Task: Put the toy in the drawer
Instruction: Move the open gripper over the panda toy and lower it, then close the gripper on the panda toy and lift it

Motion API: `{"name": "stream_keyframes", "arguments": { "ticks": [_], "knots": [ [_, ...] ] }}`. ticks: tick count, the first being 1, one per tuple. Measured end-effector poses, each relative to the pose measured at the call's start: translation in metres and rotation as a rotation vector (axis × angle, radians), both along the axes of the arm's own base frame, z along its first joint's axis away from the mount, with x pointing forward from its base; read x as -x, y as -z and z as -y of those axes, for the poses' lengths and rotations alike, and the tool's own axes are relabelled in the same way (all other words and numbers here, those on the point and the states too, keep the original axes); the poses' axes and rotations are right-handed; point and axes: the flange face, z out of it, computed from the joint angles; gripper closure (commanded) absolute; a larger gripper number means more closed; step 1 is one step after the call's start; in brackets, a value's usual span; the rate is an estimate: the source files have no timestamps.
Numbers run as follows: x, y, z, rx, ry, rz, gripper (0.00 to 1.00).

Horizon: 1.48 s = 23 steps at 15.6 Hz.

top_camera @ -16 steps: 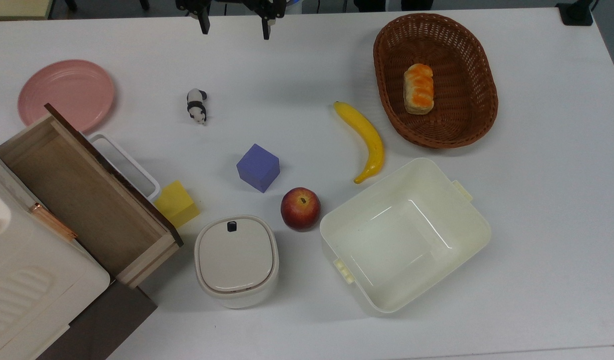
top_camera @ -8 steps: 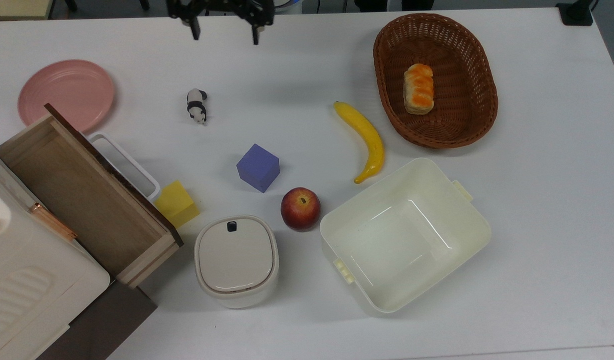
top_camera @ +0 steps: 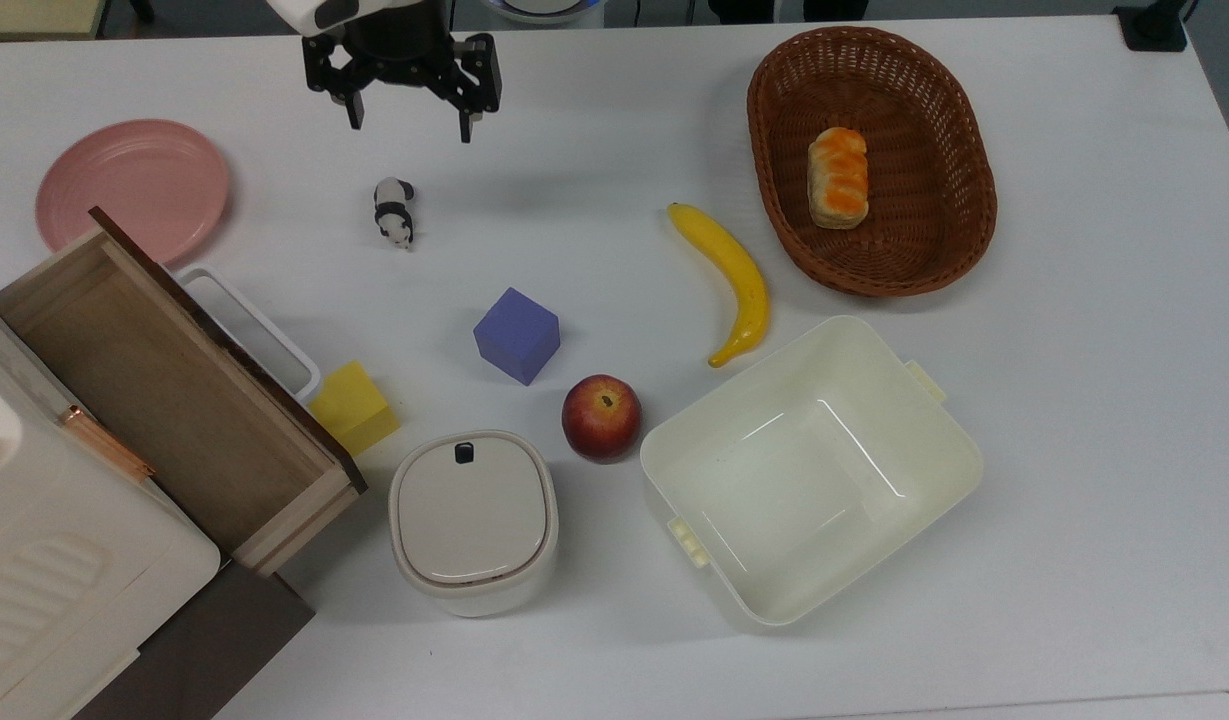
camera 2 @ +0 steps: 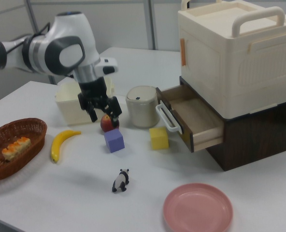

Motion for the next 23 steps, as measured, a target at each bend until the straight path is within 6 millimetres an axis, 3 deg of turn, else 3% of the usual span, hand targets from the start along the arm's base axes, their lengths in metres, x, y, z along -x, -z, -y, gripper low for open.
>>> {"name": "stream_keyframes", "arguments": {
  "ticks": [6,13,17,23],
  "knots": [
    [0.016,0.058,0.007,0.052,-0.029,-0.068,0.00],
    [0.015,0.107,0.038,0.073,-0.041,-0.170,0.00],
    [0.008,0.145,0.040,0.093,-0.060,-0.219,0.00],
    [0.008,0.160,0.041,0.113,-0.076,-0.250,0.00]
  ]
}}
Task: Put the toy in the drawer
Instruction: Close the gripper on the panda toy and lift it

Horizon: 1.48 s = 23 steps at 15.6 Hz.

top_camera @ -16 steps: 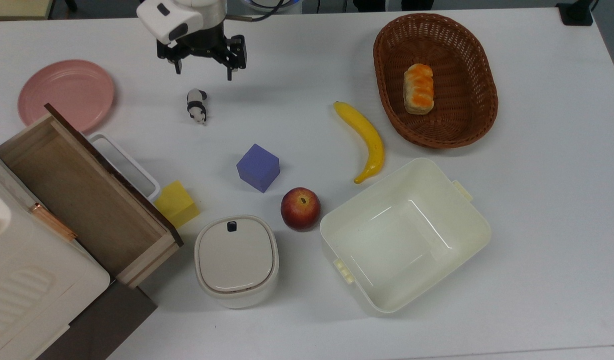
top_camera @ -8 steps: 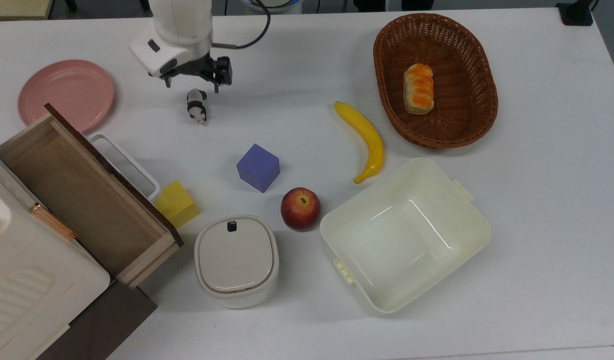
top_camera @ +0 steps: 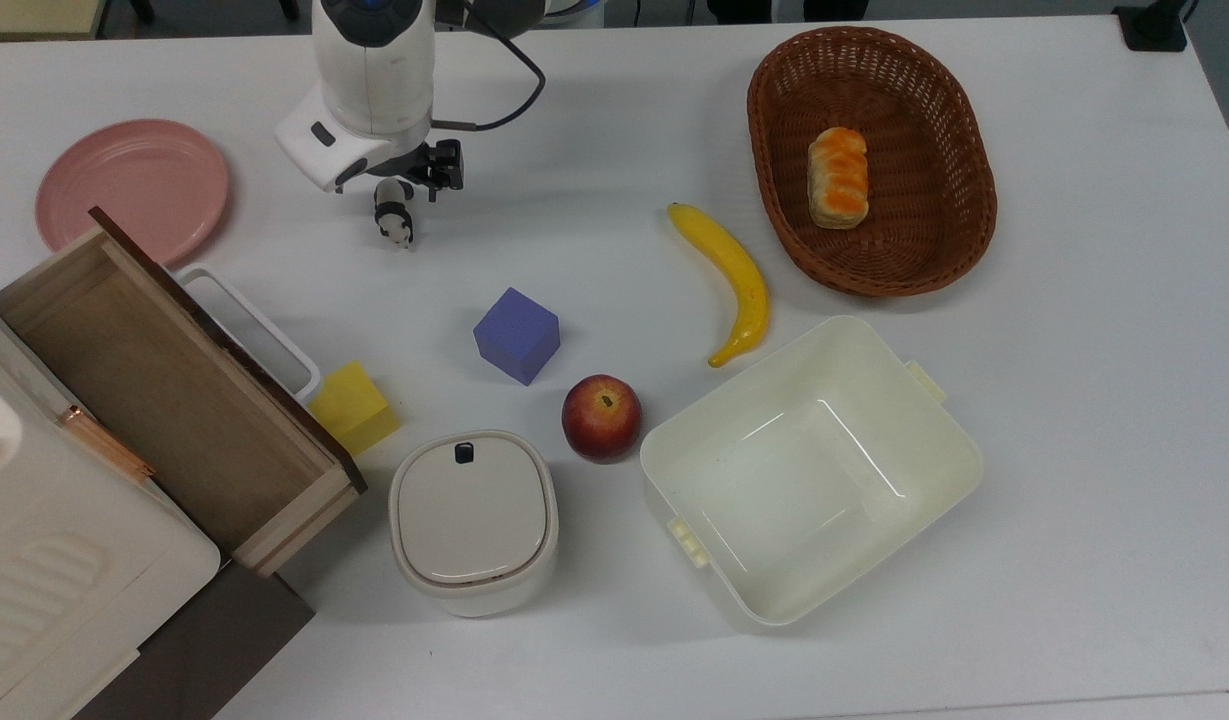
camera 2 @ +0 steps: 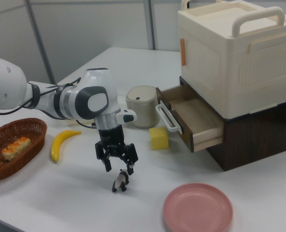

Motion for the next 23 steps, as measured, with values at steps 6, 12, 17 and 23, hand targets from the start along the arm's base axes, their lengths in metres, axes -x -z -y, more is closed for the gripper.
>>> {"name": "stream_keyframes", "arguments": {
  "ticks": [6,12,17,23],
  "knots": [
    [0.000,0.020,0.002,0.022,-0.018,-0.041,0.00],
    [0.000,0.029,0.003,0.023,-0.019,-0.058,0.50],
    [0.000,0.029,0.003,0.021,-0.040,-0.064,0.66],
    [0.000,0.029,0.003,0.019,-0.052,-0.066,0.77]
  ]
}}
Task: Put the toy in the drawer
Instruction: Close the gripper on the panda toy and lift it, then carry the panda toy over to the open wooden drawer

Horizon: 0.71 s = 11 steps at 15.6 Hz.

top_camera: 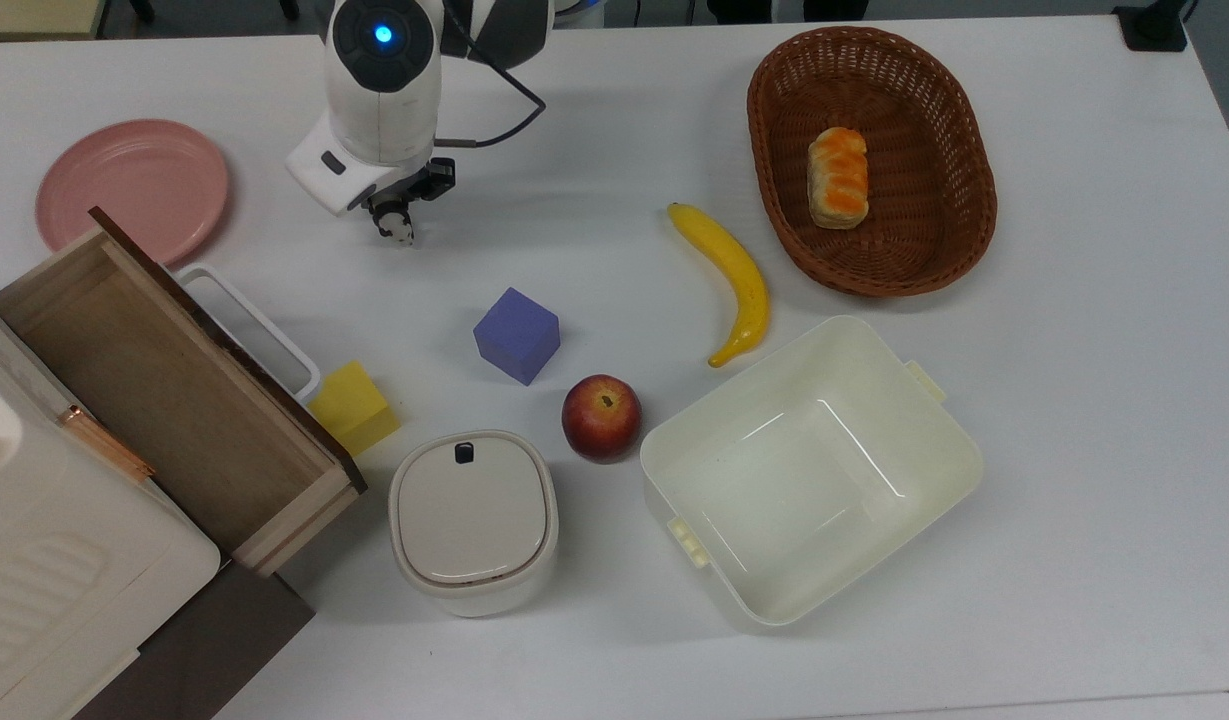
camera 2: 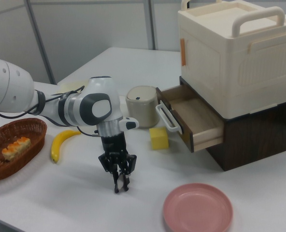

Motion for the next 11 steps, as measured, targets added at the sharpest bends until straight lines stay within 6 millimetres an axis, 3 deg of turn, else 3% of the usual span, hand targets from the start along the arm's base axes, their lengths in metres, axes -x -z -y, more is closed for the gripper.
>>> {"name": "stream_keyframes", "arguments": {
  "ticks": [7,11],
  "knots": [
    [-0.005,-0.007,0.000,0.002,-0.001,0.016,0.82],
    [-0.016,-0.027,-0.004,0.007,-0.012,0.060,0.82]
  ]
}}
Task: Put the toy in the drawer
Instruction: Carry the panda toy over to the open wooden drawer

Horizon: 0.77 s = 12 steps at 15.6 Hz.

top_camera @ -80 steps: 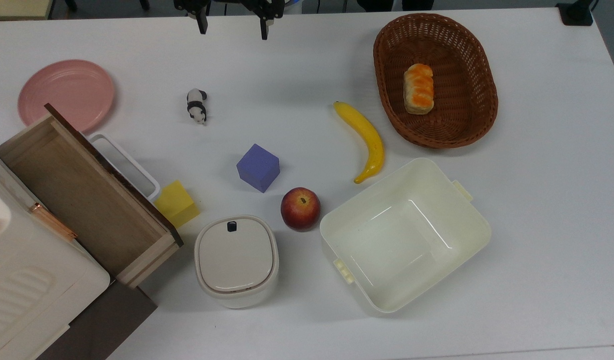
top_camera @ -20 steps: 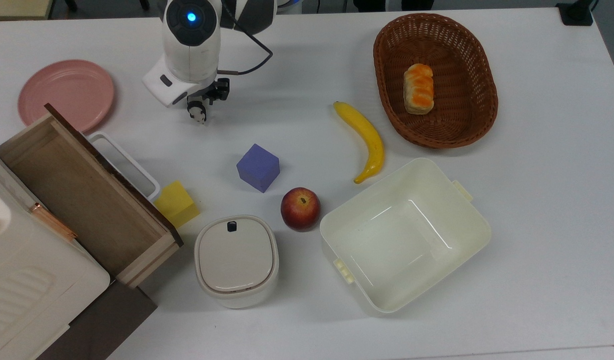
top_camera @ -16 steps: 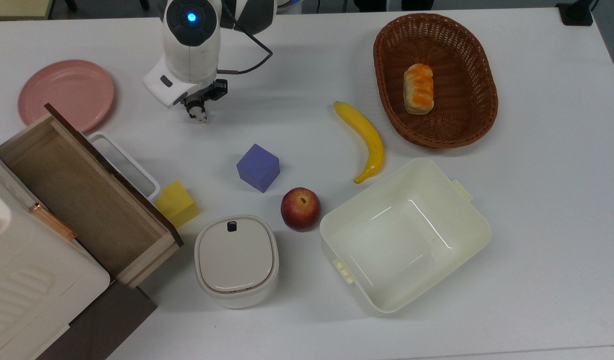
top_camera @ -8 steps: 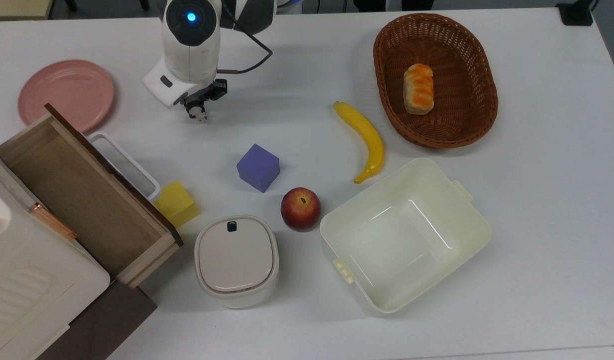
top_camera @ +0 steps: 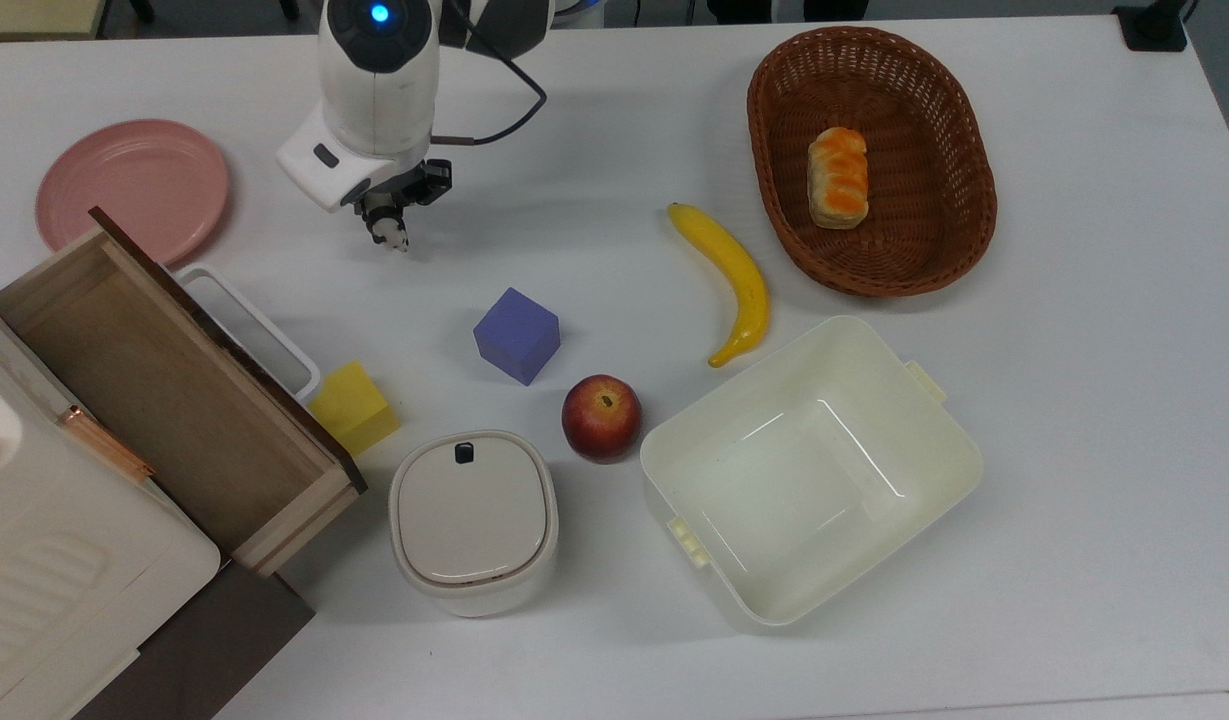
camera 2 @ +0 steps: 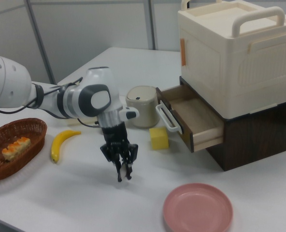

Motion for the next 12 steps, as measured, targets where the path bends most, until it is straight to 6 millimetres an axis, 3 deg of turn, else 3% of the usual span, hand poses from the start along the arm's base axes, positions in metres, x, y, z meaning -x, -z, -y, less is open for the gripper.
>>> {"name": "stream_keyframes", "arguments": {
  "ticks": [2,7,10,12],
  "knots": [
    [-0.009,-0.022,-0.011,0.003,-0.018,0.046,0.82],
    [-0.039,-0.123,-0.036,-0.010,0.008,0.268,0.82],
    [-0.052,-0.169,-0.034,-0.064,0.050,0.370,0.82],
    [-0.056,-0.192,-0.021,-0.087,0.089,0.420,0.82]
  ]
}}
